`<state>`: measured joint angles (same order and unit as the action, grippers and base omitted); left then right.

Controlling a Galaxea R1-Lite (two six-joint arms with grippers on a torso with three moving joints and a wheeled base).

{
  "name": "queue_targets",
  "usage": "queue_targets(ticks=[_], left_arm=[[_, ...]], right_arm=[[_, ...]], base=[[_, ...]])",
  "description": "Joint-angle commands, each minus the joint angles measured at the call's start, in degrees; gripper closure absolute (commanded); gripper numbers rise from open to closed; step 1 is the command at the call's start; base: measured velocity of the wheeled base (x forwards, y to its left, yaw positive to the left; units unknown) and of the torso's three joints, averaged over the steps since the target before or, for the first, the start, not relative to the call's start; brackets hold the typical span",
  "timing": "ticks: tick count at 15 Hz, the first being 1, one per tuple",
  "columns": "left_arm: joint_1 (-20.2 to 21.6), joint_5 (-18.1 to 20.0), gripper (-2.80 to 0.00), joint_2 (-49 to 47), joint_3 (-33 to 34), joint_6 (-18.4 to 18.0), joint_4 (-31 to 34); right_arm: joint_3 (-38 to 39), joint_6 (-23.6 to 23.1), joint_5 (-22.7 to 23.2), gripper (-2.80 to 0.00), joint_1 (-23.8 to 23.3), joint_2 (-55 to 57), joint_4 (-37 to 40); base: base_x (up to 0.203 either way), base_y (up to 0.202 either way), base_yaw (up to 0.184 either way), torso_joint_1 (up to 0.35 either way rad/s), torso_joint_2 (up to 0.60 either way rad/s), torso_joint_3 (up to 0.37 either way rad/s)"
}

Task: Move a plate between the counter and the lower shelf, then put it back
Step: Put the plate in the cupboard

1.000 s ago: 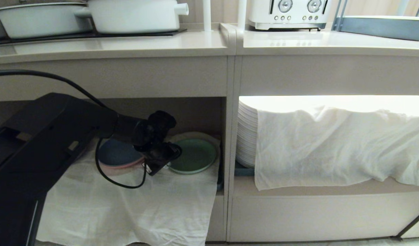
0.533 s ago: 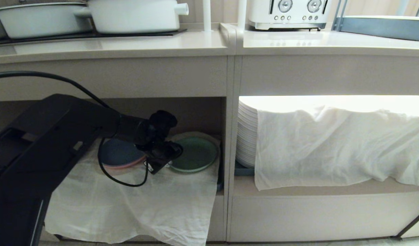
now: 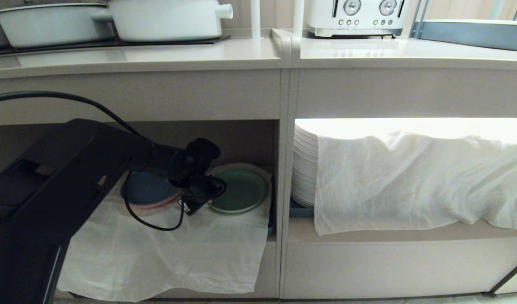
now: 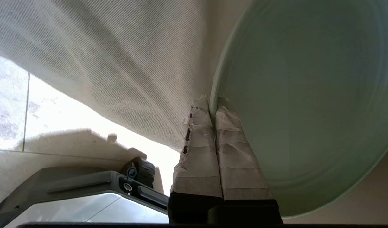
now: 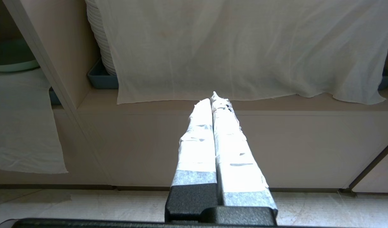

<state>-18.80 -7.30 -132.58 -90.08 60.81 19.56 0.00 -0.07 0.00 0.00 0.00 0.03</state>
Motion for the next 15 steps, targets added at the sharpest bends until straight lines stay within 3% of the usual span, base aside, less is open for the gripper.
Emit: queue_targets(ticks=[1,10,11,15], left_arm=[[-0.01,-0.08,0.0,-0.28,-0.54,0.37,0.12],[-0.1,-0.17,0.0,-0.48,-0.89,0.37,0.12],[-0.1,-0.08,-2.8,-0.39,-0.89,0.37,0.12],[-0.01,-0.08,-2.8,-0.22,-0.89,0.37,0.12]], right_arm=[[0.0,-0.01,0.0,0.0,0.0,0.0,-0.03],[0.0,-0.01,0.0,0.0,0.0,0.0,0.04],[0.0,-0.01,0.0,0.0,0.0,0.0,-0.03],[0.0,-0.02,0.0,0.0,0.0,0.0,-0.01]], base=[[0.0,0.0,0.0,0.0,0.0,0.0],[0.0,0.0,0.0,0.0,0.0,0.0],[0.0,0.0,0.0,0.0,0.0,0.0],[0.0,0.0,0.0,0.0,0.0,0.0]])
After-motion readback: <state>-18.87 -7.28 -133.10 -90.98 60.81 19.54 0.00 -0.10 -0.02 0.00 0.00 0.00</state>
